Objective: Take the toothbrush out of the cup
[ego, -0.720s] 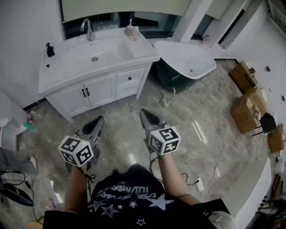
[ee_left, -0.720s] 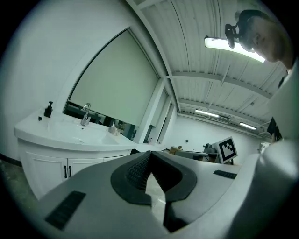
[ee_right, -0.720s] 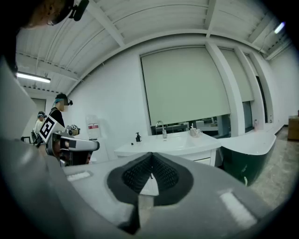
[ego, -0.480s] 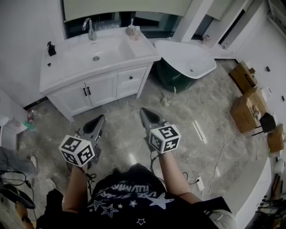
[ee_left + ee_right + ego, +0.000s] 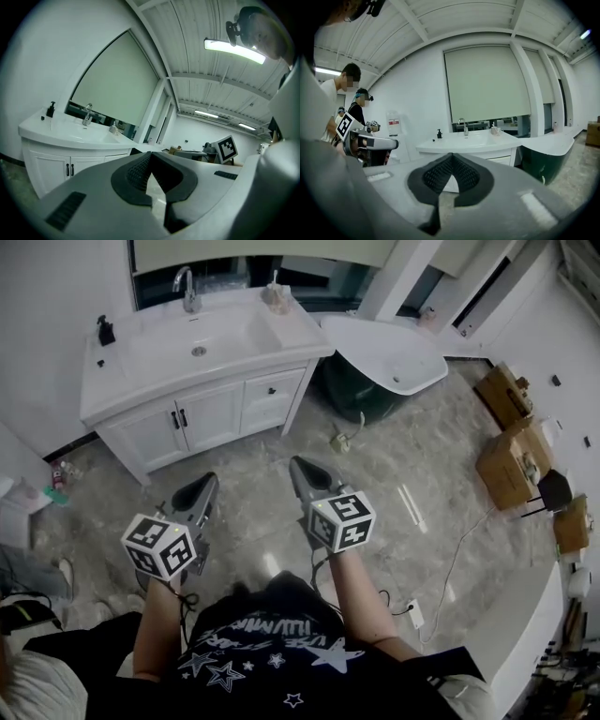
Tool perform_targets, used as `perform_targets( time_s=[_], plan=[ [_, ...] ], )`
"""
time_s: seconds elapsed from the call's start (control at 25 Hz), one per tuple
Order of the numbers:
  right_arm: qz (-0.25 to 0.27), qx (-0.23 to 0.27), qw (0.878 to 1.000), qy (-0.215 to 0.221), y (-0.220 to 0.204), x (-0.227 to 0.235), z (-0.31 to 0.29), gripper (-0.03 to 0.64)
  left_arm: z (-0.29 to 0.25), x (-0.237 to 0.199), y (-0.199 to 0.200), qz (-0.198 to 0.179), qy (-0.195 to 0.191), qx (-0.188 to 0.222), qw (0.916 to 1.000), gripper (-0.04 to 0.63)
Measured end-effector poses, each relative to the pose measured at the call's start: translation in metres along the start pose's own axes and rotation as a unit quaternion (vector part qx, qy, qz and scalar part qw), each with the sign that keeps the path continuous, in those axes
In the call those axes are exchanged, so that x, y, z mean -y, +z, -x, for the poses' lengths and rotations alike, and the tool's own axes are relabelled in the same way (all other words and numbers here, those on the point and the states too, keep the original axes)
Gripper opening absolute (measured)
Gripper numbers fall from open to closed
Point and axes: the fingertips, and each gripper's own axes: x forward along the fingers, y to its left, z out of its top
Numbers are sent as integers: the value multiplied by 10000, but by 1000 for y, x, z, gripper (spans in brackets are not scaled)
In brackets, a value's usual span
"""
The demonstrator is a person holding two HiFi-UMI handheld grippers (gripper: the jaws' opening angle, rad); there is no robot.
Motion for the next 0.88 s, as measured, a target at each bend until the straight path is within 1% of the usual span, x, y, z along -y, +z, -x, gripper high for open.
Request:
perform_targets(
  time_s=[0.2, 0.4, 0.56, 0.68, 0.88],
  plan=[
    [-102, 78, 9995, -287, -4, 4, 10, 0, -1, 1, -10, -55, -89, -160, 9998, 8],
    [-306, 197, 9984, -431, -5, 22, 16, 0, -15, 1, -14, -80, -149, -274, 9995, 8],
    [-461, 238, 9977, -425, -9, 40, 7, 0, -34, -2, -16, -44, -164, -316, 9994, 8],
    [-537, 242, 9976, -369, -8, 58, -9, 0, -54, -7, -15, -116, -120, -366, 9992, 8],
    [-575, 297, 9977, -211, 5, 102, -43, 0, -102, -23, -4, -116, 12, -376, 9992, 8]
  ],
)
